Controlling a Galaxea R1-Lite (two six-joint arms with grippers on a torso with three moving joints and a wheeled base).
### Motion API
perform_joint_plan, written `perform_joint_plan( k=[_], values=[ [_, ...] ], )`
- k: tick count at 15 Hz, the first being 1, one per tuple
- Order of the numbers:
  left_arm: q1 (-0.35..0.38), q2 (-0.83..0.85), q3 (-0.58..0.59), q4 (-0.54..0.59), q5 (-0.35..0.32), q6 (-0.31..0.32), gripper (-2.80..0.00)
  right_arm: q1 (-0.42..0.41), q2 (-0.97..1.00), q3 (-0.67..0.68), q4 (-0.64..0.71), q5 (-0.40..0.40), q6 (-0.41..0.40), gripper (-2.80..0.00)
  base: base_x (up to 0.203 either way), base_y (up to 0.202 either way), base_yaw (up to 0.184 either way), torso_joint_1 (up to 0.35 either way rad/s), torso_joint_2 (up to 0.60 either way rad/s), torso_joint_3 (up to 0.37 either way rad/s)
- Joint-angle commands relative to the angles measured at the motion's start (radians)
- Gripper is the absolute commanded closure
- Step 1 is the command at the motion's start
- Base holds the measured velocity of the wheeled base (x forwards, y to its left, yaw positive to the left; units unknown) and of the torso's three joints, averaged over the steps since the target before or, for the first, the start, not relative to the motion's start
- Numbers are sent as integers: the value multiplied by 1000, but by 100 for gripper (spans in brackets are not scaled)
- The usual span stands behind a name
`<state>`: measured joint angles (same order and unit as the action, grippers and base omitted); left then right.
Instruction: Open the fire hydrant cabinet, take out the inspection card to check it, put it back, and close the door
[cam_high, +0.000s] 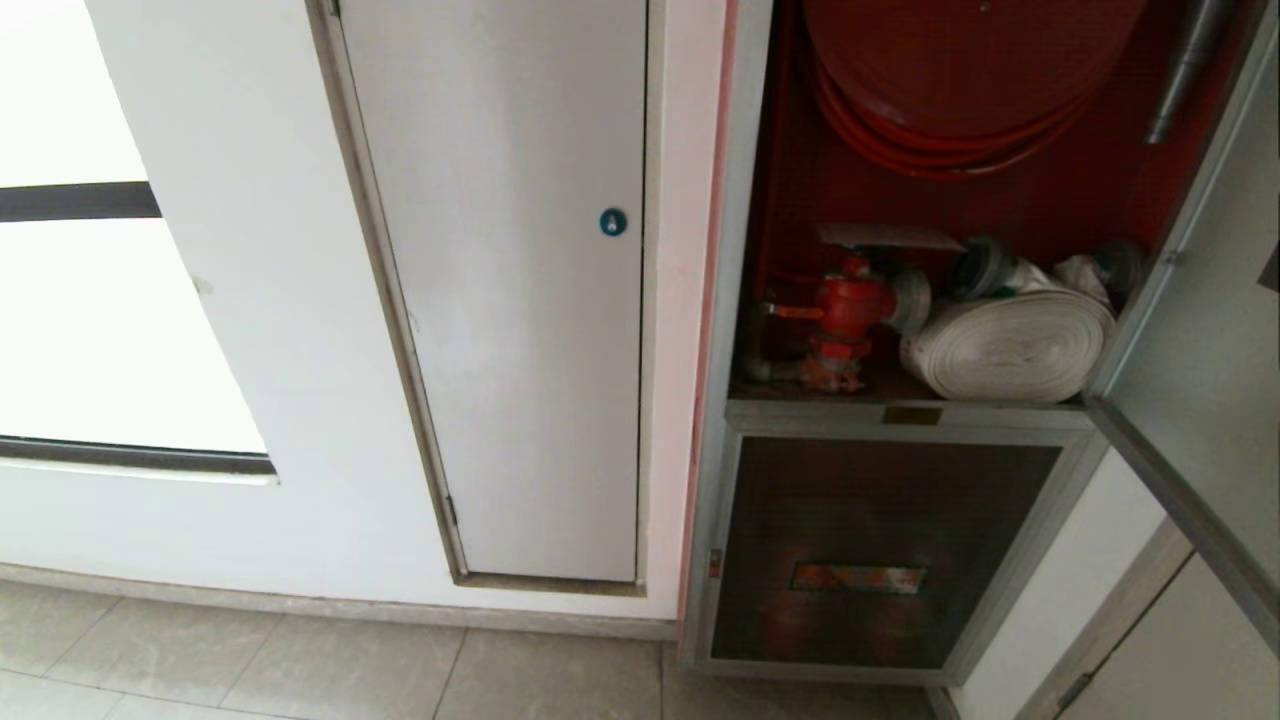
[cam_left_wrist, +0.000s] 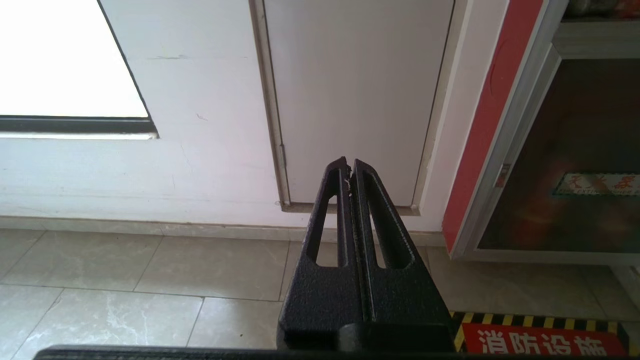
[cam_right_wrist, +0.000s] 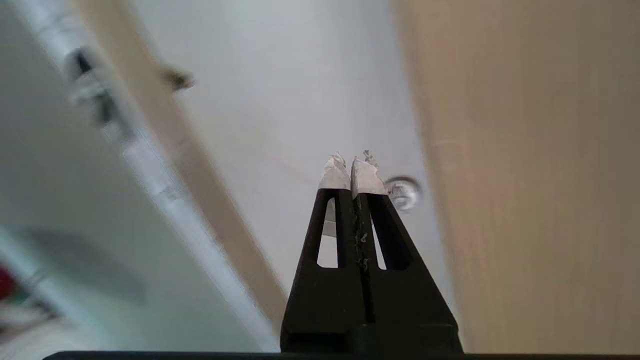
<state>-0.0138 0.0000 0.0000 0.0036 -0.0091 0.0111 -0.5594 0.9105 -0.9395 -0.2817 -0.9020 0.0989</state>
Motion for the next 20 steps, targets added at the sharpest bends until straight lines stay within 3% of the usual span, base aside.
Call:
perform_joint_plan(
  k=[1,3,9,12,16,20],
  values=[
    [0,0,0,0,0,1,0,-1,-16,3,-2,31,-4,0,0,0,0,0,0,0],
    [0,0,0,0,0,1,0,-2,-12,-18,2,105,-11,0,0,0,0,0,0,0],
    [0,0,0,-1,0,0,0,-4,-35,-12,2,161,-13,0,0,0,0,0,0,0],
    [0,0,0,-1,0,0,0,-65,-40,-11,1,244,-10,0,0,0,0,0,0,0],
    [0,0,0,-1,0,0,0,-272,-43,16,0,398,67,0,0,0,0,0,0,0],
    [0,1,0,2,0,1,0,-508,-46,78,-3,618,162,0,0,0,0,0,0,0]
  ],
)
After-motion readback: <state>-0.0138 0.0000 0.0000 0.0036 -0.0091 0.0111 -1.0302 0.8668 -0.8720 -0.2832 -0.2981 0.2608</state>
